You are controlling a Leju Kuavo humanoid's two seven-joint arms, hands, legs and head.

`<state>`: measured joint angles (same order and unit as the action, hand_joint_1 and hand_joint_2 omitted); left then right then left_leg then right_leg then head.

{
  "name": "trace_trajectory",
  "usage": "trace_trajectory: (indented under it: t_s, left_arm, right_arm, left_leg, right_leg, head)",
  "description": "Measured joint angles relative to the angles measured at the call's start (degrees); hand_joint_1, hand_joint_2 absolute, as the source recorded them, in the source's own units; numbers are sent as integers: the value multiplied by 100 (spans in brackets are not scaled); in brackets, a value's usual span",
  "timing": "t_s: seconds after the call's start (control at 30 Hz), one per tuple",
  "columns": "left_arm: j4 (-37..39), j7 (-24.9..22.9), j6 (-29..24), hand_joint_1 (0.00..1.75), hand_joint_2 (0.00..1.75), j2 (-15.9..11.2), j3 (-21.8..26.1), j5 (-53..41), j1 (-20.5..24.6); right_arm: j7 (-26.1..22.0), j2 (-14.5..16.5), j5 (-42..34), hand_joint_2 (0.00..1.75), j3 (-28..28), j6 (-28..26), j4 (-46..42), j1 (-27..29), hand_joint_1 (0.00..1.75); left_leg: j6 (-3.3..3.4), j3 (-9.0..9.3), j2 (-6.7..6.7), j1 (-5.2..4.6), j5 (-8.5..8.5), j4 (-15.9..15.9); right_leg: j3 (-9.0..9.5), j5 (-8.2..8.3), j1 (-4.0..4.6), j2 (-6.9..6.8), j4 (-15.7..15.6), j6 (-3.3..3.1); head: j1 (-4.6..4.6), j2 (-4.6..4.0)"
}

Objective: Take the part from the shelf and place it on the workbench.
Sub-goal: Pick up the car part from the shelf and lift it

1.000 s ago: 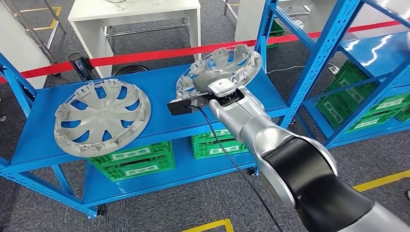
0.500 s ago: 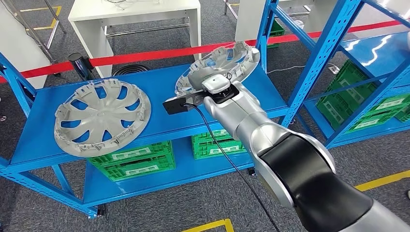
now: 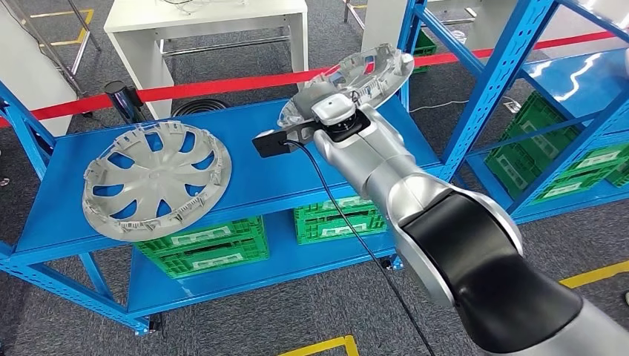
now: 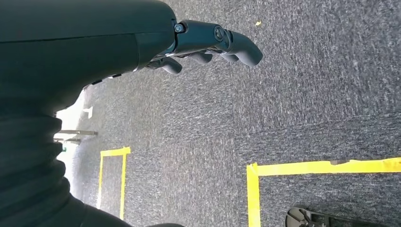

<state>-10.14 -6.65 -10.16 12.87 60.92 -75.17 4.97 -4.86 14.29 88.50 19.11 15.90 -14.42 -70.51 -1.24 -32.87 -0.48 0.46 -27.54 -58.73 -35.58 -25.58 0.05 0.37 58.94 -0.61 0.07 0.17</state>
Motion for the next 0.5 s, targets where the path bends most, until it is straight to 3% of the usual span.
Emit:
trace_trajectory:
  t_s: [0.5]
  left_arm:
    - [0,71,0,0,175,0,0,8,0]
  right_arm:
    - [83,-87,-30,175,15,15,-1,-98,173]
  left_leg:
    - [0,0,3,0,0,0]
  right_leg:
    - [-1,0,0,1,0,0]
  head:
    - [0,0]
